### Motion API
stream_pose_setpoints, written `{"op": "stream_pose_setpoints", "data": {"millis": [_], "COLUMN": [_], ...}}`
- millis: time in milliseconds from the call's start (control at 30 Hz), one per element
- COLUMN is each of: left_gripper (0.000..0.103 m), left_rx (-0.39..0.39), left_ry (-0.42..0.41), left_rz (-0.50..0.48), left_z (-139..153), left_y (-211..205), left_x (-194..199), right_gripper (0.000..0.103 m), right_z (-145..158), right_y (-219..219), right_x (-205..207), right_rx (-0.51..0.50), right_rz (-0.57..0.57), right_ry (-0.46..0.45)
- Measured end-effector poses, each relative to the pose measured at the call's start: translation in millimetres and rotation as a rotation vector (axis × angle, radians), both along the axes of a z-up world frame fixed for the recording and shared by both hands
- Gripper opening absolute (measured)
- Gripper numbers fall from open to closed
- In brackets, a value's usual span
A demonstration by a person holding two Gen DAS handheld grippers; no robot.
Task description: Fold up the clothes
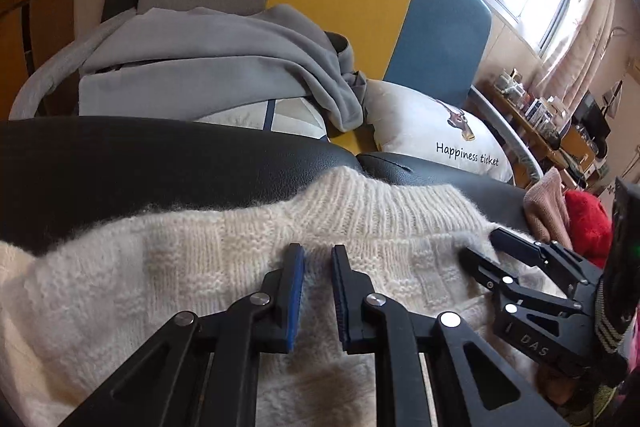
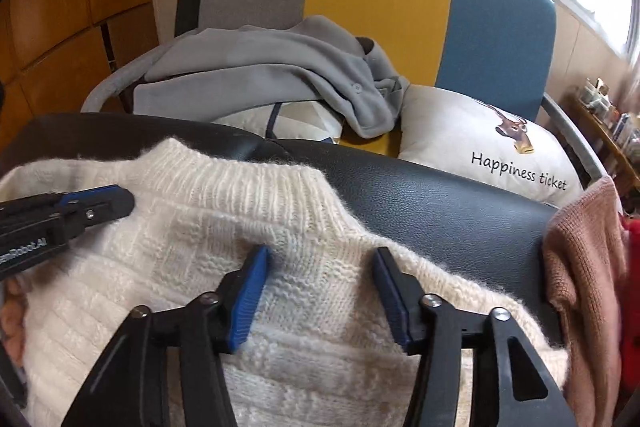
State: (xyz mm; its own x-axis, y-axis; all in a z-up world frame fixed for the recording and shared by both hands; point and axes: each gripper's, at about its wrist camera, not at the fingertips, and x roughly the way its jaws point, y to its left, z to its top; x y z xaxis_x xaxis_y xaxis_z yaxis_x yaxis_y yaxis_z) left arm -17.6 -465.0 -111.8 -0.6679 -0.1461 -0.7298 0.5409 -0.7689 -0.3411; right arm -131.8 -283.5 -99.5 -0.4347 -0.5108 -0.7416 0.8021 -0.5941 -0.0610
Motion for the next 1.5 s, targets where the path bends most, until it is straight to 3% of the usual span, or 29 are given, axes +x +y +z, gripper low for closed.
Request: {"op": "stream_pose_setpoints", "data": {"millis": [100,233,367,467,600,633,667,867,1100,1167,1300,1500], "left_gripper": [0.022,0.024,0.026,0.027,0.029,0.035,0.042,0.043,0.039,0.009,0.007,0.007], "left_rx": [0.068,0.127,0.078,0.115,0.130,0.137,0.132,0.036,0.027,0.047,0.056,-0.024], "left_ry": [0.056,0.184,0.134,0.091,0.052,0.048,0.044,-0.048,-0.083,-0.063,0.055,0.305], "left_rz": [0.055,0.123,0.245,0.329,0.471,0.501,0.516,0.608,0.723,0.738,0.760,0.714], "left_z": [18.4,44.2,51.5,43.2,25.0,20.8,18.4,5.1,-5.4,-7.2,17.6,118.3], "left_y": [4.3,20.0,28.6,30.2,33.2,32.8,32.0,17.6,-6.5,-11.7,-19.6,-32.5], "left_x": [35.4,129.5,233.0,302.2,361.3,370.0,371.4,349.7,325.6,323.3,325.3,313.4], "right_gripper": [0.071,0.073,0.072,0.078,0.082,0.082,0.082,0.088,0.093,0.098,0.102,0.103], "right_z": [0.4,2.4,17.4,46.3,55.8,54.6,52.6,30.4,2.2,1.2,1.0,1.2], "right_y": [3.2,10.7,18.4,40.6,70.5,78.1,86.0,131.7,147.5,147.7,146.1,149.2], "right_x": [-7.6,-10.1,0.7,30.1,88.0,102.3,116.1,169.7,154.1,153.7,156.0,153.6], "right_rx": [-0.006,-0.011,-0.021,-0.141,-0.200,-0.200,-0.199,-0.175,-0.188,-0.198,-0.199,-0.223], "right_rz": [-0.025,-0.036,-0.058,-0.031,0.056,0.078,0.096,0.112,0.065,0.082,0.095,0.102], "right_ry": [-0.019,-0.039,-0.014,-0.003,-0.060,-0.066,-0.070,-0.091,-0.263,-0.278,-0.281,-0.301]}}
